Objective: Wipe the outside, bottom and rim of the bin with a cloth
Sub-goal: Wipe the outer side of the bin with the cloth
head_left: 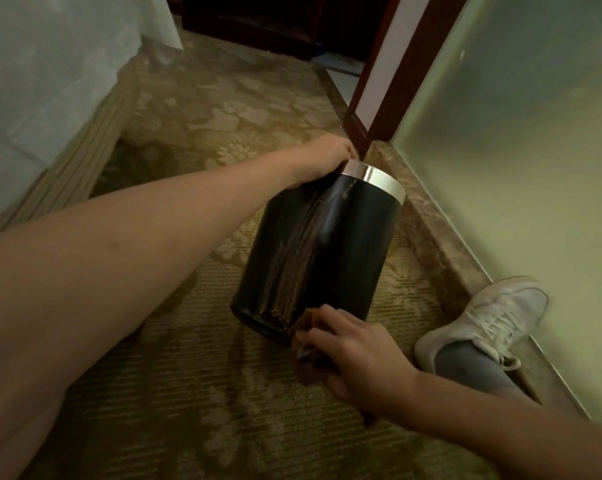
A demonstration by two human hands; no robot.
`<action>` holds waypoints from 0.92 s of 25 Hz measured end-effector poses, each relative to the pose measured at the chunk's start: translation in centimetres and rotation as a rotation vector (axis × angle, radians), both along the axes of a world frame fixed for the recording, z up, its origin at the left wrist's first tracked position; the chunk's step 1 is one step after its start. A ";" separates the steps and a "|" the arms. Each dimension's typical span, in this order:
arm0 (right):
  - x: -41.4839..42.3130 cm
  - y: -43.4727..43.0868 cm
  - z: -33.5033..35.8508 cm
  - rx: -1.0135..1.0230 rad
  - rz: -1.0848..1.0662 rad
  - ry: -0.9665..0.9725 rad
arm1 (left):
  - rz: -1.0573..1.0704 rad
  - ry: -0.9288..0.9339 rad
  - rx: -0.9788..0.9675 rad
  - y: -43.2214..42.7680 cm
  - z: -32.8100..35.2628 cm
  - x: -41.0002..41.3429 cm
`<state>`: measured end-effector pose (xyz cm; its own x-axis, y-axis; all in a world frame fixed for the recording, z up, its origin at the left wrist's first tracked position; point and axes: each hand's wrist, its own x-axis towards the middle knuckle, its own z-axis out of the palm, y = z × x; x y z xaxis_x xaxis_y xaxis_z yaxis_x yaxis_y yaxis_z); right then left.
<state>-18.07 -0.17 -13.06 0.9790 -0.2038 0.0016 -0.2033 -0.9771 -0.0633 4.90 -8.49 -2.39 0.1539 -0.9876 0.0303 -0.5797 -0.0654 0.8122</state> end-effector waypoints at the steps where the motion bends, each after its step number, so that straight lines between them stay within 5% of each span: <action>1: 0.0 -0.1 0.2 0.043 -0.031 0.018 | -0.009 -0.020 -0.003 0.0 -0.1 -0.1; 5: 1.1 -3.4 3.9 0.564 -0.246 0.000 | -0.046 -0.020 0.031 0.1 0.6 -0.4; 8: 2.1 -7.2 8.5 0.830 -0.501 -0.349 | -0.050 0.102 0.076 0.4 1.3 0.0; 10: 2.8 -9.5 11.5 0.692 -0.603 -0.551 | -0.029 0.150 0.089 0.5 1.4 0.2; 12: 3.6 -10.8 12.9 0.330 -0.537 -0.641 | -0.011 0.226 0.092 0.7 1.6 0.1; 17: 5.5 -9.5 10.2 -0.221 -0.376 -0.532 | 0.003 0.341 0.049 0.7 1.6 -0.2; 23: 0.8 -2.6 1.8 -0.100 -0.066 -0.140 | -0.027 0.205 0.067 0.2 0.5 -0.2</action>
